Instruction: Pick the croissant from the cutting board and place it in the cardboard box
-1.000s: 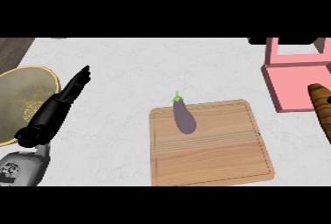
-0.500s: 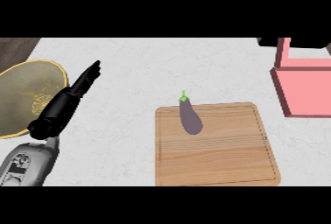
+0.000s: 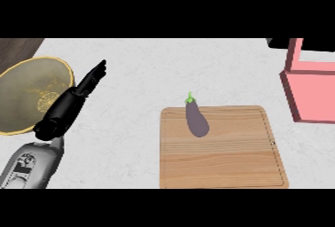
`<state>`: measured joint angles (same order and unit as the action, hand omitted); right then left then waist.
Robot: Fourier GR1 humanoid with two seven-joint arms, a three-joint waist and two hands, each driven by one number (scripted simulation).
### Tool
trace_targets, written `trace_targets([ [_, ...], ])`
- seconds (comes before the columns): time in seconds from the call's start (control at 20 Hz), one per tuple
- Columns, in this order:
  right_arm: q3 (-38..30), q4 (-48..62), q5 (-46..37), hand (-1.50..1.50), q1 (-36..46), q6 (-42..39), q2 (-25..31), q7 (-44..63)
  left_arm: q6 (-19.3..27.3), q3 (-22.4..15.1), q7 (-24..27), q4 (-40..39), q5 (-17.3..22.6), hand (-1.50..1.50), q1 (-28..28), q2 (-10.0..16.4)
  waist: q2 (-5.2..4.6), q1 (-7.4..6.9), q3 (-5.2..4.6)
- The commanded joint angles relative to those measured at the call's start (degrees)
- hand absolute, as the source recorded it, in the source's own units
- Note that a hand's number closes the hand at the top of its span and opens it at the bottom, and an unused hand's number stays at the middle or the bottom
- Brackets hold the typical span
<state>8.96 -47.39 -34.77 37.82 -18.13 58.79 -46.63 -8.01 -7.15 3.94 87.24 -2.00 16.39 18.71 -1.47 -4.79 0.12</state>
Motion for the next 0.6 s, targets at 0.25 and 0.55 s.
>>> trace_targets([
  [0.25,6.9,13.1,-4.7,-1.5,6.4,-3.9,-1.0,-18.0,-0.4,0.5,0.9,-1.1,-0.8,0.0,0.4,0.3,-0.05,0.03,0.11],
  [0.55,-2.2,16.2,14.4,-1.5,7.4,-13.6,-9.8,-17.3,-0.3,1.1,0.3,-1.5,0.0,0.0,0.9,-0.2,0.24,1.3,0.33],
])
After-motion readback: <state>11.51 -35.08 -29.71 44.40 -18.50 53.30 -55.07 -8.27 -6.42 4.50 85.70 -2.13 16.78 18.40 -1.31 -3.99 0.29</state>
